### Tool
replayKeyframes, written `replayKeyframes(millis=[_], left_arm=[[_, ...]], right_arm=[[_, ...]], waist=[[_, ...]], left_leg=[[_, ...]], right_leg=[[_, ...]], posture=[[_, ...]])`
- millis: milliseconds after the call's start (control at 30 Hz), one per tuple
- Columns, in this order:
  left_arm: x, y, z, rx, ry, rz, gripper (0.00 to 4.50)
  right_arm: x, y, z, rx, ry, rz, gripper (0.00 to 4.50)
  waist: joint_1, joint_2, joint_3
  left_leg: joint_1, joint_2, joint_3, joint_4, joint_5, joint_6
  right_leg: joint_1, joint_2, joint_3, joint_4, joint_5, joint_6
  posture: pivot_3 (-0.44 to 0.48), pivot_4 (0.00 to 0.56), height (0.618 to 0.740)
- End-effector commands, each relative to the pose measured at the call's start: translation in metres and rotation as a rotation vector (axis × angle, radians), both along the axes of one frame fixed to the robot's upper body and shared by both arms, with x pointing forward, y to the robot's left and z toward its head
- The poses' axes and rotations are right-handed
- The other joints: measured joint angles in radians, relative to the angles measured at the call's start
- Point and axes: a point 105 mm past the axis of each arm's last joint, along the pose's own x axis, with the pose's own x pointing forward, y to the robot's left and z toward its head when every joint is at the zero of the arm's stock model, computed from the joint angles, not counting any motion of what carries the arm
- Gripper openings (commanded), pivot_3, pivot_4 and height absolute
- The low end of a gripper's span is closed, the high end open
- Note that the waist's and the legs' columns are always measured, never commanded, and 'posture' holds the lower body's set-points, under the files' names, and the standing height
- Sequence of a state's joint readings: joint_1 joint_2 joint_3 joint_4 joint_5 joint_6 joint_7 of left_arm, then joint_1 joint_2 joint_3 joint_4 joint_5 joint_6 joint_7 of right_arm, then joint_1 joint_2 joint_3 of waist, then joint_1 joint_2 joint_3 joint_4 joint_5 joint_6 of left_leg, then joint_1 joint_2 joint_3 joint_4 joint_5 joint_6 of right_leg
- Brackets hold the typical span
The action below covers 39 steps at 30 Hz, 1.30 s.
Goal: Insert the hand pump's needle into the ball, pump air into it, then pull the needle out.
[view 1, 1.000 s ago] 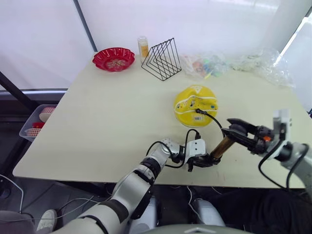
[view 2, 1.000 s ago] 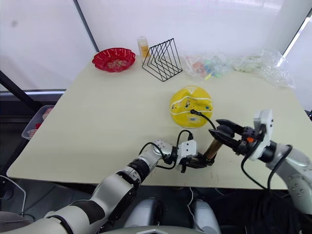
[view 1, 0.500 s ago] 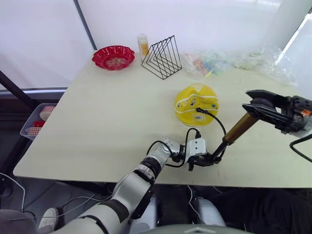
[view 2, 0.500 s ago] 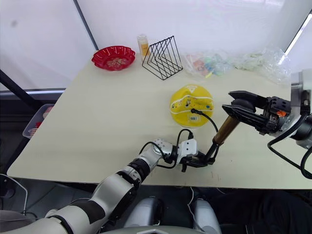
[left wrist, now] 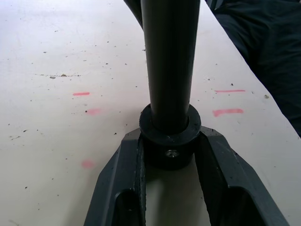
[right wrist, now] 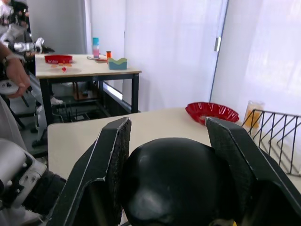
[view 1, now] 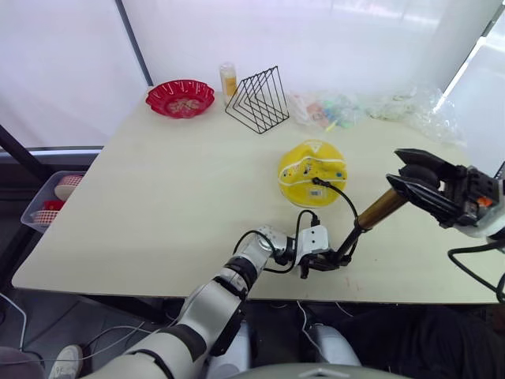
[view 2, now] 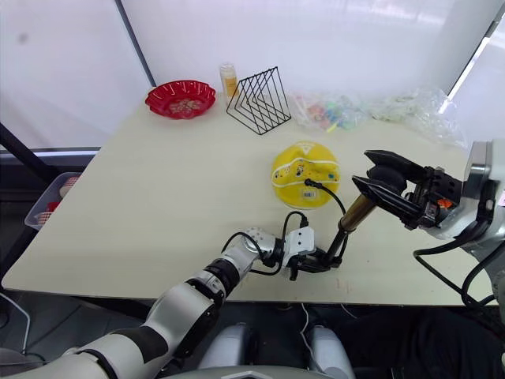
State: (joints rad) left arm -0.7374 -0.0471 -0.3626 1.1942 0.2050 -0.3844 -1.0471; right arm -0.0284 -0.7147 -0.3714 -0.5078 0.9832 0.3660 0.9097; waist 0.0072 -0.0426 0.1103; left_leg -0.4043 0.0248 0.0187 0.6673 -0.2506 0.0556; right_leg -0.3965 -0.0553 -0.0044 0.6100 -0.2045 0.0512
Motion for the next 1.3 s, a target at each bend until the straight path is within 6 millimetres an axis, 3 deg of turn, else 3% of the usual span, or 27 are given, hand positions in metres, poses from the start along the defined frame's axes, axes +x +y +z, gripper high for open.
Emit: replayKeyframes(millis=[33,167,267,400,500,600,733,933,1067,1100,1300], left_arm=[[-0.019,0.015,-0.028,0.113,0.082,-0.052,1.00],[-0.018,0.016,-0.027,0.116,0.079,-0.045,1.00],[-0.018,0.017,-0.028,0.117,0.079,-0.045,1.00],[-0.018,0.017,-0.028,0.119,0.080,-0.049,1.00],[-0.019,0.016,-0.028,0.117,0.081,-0.053,1.00],[-0.019,0.015,-0.027,0.115,0.080,-0.055,1.00],[-0.018,0.015,-0.026,0.114,0.077,-0.054,1.00],[-0.017,0.017,-0.026,0.117,0.076,-0.051,1.00],[-0.017,0.017,-0.026,0.117,0.077,-0.051,1.00],[-0.017,0.017,-0.026,0.117,0.078,-0.051,1.00],[-0.017,0.017,-0.026,0.115,0.077,-0.052,1.00]], right_arm=[[0.010,-0.001,-0.084,-0.129,0.298,-0.045,2.06],[0.007,0.000,-0.095,-0.123,0.344,-0.030,2.06],[0.007,-0.003,-0.093,-0.125,0.359,-0.021,2.06],[0.008,-0.005,-0.089,-0.138,0.376,-0.010,2.06],[0.008,-0.006,-0.097,-0.172,0.405,-0.008,2.06],[0.007,-0.002,-0.109,-0.194,0.439,-0.003,2.06],[0.008,0.004,-0.116,-0.202,0.441,-0.008,2.06],[0.010,-0.003,-0.082,-0.157,0.342,-0.023,2.05],[0.012,-0.020,-0.020,-0.139,0.206,-0.055,2.05],[0.011,-0.021,-0.010,-0.137,0.191,-0.054,2.05],[0.001,-0.034,0.049,-0.122,0.119,-0.059,2.05]], waist=[[-0.013,-0.006,-0.007],[-0.024,-0.008,-0.008],[-0.021,-0.005,-0.008],[-0.015,0.001,-0.007],[-0.012,0.009,-0.007],[0.000,0.010,-0.008],[0.008,0.009,-0.007],[0.008,0.015,0.000],[0.008,0.024,0.010],[0.009,0.024,0.010],[0.010,0.024,0.018]], left_leg=[[0.007,0.001,0.000,-0.003,-0.002,-0.003],[0.021,0.003,-0.001,-0.012,-0.003,-0.005],[0.025,0.003,0.000,-0.019,-0.003,-0.005],[0.022,0.003,0.002,-0.021,-0.003,-0.005],[0.017,0.002,0.005,-0.021,-0.002,-0.005],[0.003,0.001,0.005,-0.019,0.000,0.000],[0.000,0.000,0.006,-0.019,0.000,-0.001],[0.000,0.000,0.005,-0.019,0.000,-0.001],[-0.006,-0.001,0.005,-0.015,0.000,0.000],[-0.013,-0.002,0.006,-0.013,0.000,0.000],[-0.013,-0.003,0.006,-0.012,0.000,0.000]], right_leg=[[0.005,0.000,0.002,0.000,-0.003,0.001],[0.017,-0.002,0.005,-0.002,-0.004,0.000],[0.019,-0.003,0.004,-0.003,-0.005,-0.001],[0.018,-0.011,-0.005,-0.002,-0.007,-0.005],[0.014,-0.015,-0.008,-0.002,-0.009,-0.007],[0.003,-0.016,-0.010,-0.002,-0.011,-0.007],[0.001,-0.017,-0.010,-0.003,-0.011,-0.006],[0.000,-0.017,-0.011,-0.003,-0.012,-0.006],[-0.003,-0.017,-0.012,-0.002,-0.011,-0.006],[-0.009,-0.017,-0.012,-0.001,-0.011,-0.004],[-0.009,-0.015,-0.014,-0.001,-0.010,-0.004]], posture=[[0.000,0.150,0.737],[0.000,0.150,0.737],[0.000,0.150,0.737],[0.000,0.150,0.737],[0.000,0.150,0.737],[0.000,0.150,0.737],[0.000,0.150,0.737],[0.000,0.150,0.737],[0.000,0.150,0.737],[0.000,0.150,0.737],[0.000,0.150,0.737]])
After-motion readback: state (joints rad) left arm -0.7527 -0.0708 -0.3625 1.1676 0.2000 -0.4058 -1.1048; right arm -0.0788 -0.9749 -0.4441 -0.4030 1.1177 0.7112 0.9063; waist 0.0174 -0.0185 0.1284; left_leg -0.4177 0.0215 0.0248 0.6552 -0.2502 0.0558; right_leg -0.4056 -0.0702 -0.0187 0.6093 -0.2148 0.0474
